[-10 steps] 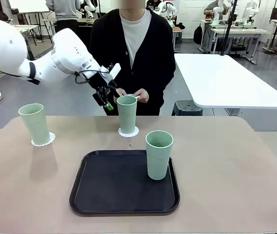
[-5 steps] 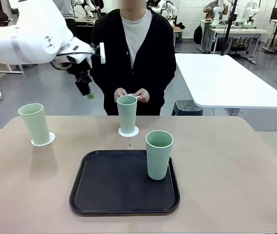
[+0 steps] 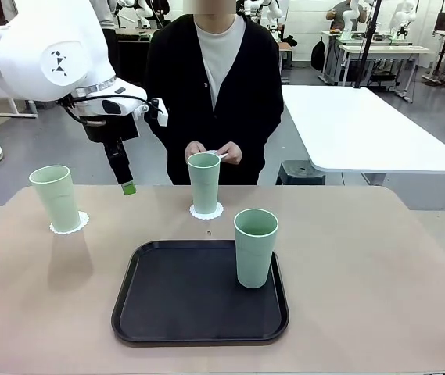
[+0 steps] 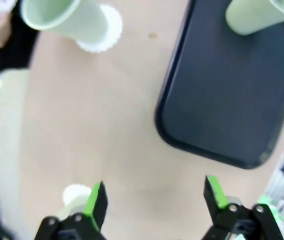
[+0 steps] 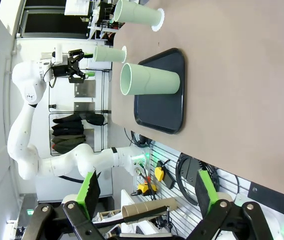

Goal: Place coasters on the table and set cups on them.
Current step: Take one Reusable plastic cup from the Flat Tray and place it on a coaster set by the human.

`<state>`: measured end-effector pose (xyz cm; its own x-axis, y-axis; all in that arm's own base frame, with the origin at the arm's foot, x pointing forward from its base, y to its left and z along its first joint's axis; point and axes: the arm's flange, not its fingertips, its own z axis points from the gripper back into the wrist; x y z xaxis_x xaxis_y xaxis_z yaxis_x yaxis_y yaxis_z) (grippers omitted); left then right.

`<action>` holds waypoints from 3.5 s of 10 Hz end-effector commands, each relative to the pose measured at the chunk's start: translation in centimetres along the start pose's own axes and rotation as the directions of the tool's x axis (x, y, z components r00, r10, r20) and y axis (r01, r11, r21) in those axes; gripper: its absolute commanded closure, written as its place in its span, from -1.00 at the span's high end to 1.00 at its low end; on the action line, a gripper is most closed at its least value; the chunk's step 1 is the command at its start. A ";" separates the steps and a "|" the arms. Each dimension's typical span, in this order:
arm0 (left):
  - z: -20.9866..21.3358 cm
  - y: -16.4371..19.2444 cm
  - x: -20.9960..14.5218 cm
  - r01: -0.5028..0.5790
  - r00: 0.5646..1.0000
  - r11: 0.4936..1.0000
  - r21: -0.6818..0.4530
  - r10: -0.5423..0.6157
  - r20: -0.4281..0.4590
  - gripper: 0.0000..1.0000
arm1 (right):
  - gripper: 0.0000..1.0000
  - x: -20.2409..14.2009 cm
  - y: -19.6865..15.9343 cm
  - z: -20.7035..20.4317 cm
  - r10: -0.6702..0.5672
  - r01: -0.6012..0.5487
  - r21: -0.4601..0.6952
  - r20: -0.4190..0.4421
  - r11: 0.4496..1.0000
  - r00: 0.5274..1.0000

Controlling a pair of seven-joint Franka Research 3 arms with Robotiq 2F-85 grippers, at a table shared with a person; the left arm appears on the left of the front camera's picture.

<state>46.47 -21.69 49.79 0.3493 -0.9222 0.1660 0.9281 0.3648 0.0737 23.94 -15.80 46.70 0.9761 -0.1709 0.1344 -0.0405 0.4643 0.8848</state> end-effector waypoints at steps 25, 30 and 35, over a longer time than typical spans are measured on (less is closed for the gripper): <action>0.7 4.9 -35.4 -0.251 0.450 0.411 -0.876 0.851 0.271 1.00 | 1.00 0.0 0.0 0.0 0.004 -0.004 0.008 0.000 1.000 1.000; -0.6 5.4 -39.2 -0.199 0.474 0.383 -0.902 0.843 0.254 1.00 | 1.00 0.0 0.0 0.0 0.004 -0.004 0.008 0.000 1.000 1.000; -0.9 5.2 -38.2 -0.211 0.444 0.368 -0.905 0.861 0.247 1.00 | 1.00 0.0 0.0 0.0 0.004 -0.004 0.008 0.000 1.000 1.000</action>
<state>38.05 15.32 42.87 0.9209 -0.0827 0.3809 0.3898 0.2098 -0.8967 23.93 -15.83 46.72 0.9759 -0.1718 0.1346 -0.0402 0.4648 0.8845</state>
